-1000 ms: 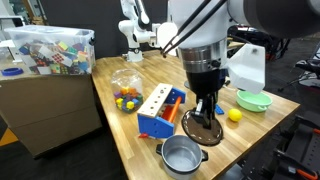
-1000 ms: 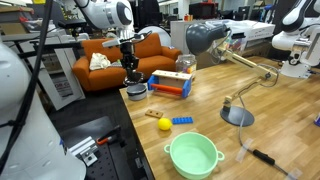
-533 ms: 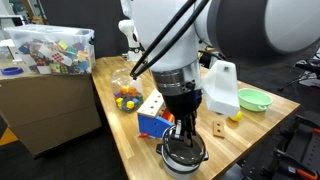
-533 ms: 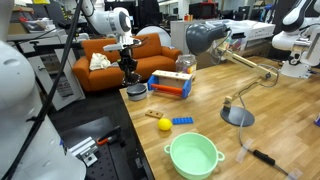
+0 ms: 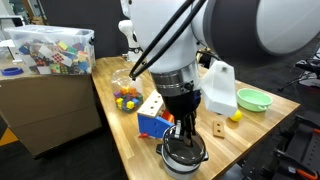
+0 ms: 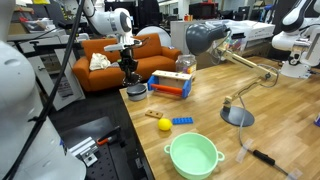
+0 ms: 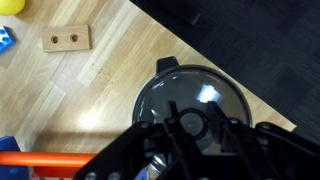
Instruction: Put the black lid on the grey pot
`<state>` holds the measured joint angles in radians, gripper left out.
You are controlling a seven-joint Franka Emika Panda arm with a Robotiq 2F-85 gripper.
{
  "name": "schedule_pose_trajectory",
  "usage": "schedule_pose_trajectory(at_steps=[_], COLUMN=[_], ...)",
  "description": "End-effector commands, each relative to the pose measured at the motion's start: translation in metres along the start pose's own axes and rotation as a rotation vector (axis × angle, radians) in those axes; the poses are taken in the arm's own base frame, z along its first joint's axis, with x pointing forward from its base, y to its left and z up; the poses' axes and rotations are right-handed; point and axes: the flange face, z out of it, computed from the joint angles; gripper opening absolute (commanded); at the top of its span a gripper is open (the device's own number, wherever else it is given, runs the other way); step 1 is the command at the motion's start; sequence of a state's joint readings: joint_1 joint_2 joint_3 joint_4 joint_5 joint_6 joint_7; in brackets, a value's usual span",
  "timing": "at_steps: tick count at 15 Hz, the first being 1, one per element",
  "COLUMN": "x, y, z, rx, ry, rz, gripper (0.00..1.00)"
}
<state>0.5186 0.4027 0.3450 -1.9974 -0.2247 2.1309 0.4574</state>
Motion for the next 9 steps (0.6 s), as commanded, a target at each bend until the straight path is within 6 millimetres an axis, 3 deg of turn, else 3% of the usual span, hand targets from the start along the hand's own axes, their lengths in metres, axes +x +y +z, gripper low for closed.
schedule_pose_trajectory(at_steps=[1, 5, 9], x=[0.010, 0.023, 0.037], y=[0.005, 0.008, -0.003], z=[0.014, 0.038, 0.040], rx=[-0.021, -0.021, -0.015], ry=[-0.025, -0.067, -0.065], rz=[0.009, 0.015, 0.001], gripper=[0.08, 0.08, 0.08])
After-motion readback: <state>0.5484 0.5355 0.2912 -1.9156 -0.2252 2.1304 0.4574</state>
